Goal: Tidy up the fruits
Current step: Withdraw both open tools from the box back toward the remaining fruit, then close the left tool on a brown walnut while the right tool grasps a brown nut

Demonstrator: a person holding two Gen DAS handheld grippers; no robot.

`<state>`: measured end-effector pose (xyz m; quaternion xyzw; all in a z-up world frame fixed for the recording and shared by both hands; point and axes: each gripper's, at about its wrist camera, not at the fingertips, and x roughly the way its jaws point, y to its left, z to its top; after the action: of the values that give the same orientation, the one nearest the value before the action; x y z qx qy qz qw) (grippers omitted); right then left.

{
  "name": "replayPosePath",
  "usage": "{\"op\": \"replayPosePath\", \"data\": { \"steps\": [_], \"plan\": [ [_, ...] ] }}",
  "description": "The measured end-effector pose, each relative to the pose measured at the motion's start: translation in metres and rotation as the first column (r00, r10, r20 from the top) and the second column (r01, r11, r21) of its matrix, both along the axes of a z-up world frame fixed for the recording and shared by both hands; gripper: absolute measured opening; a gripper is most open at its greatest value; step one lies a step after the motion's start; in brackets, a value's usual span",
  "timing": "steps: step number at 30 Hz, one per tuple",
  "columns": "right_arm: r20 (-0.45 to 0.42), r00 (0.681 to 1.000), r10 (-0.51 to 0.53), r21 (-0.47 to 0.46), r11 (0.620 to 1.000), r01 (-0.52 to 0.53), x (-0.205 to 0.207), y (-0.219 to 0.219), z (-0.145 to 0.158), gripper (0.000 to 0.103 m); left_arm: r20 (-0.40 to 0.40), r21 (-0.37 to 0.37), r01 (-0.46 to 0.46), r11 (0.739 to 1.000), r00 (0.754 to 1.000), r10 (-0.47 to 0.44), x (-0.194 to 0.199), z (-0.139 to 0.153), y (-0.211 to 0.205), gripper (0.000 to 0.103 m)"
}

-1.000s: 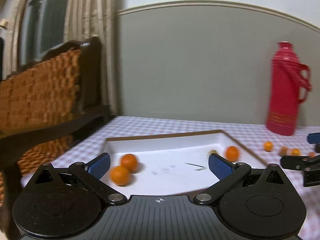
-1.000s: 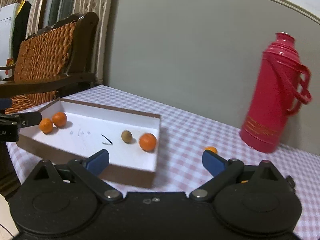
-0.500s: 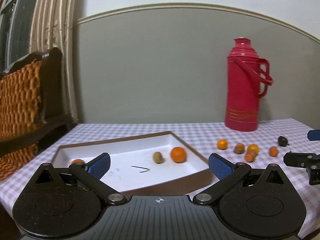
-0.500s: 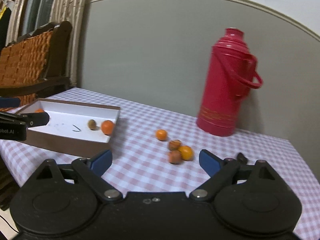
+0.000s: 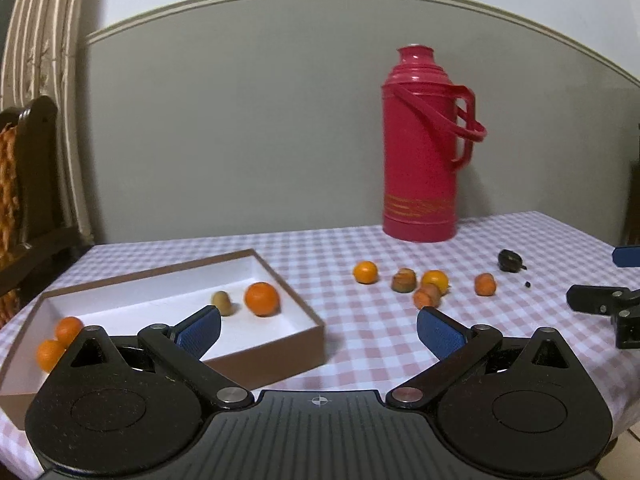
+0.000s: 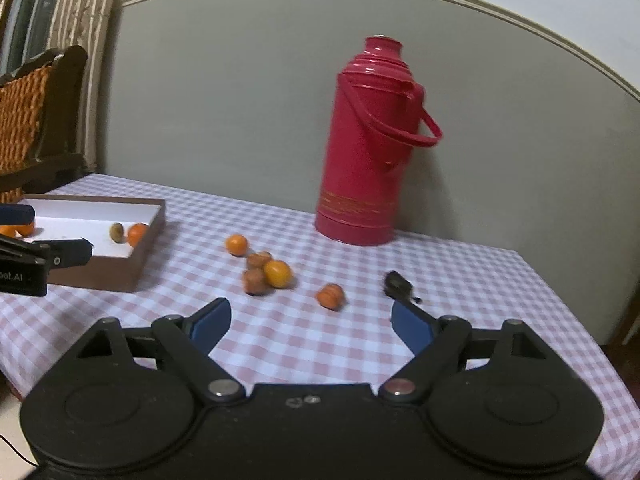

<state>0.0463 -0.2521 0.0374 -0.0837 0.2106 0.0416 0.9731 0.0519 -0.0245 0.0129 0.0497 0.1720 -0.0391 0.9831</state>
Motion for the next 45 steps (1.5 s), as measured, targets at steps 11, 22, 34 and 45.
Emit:
{"op": "replayPosePath", "data": {
  "steps": [11, 22, 34, 45],
  "plan": [
    [0.017, 0.999, -0.03, 0.014, 0.999, 0.029, -0.005, -0.023, -0.005, 0.071, 0.007, -0.015, 0.042, 0.999, 0.999, -0.042, 0.007, -0.008, -0.032, 0.103],
    [0.006, 1.0, -0.023, 0.048, 0.999, 0.023, 0.027, -0.026, -0.006, 0.061, -0.001, 0.027, 0.043, 0.999, 0.999, -0.043, 0.035, -0.017, -0.059, 0.103],
    [-0.103, 0.995, -0.005, 0.021, 1.0, 0.007, 0.092, -0.025, -0.032, 0.046, -0.101, 0.017, 0.085, 0.996, 0.991, -0.083, 0.094, -0.032, -0.084, 0.091],
    [-0.213, 0.976, 0.051, 0.043, 0.998, -0.043, 0.139, -0.031, -0.046, 0.042, -0.224, 0.026, 0.126, 0.992, 0.968, -0.117, 0.134, -0.052, -0.107, 0.072]
  ]
}}
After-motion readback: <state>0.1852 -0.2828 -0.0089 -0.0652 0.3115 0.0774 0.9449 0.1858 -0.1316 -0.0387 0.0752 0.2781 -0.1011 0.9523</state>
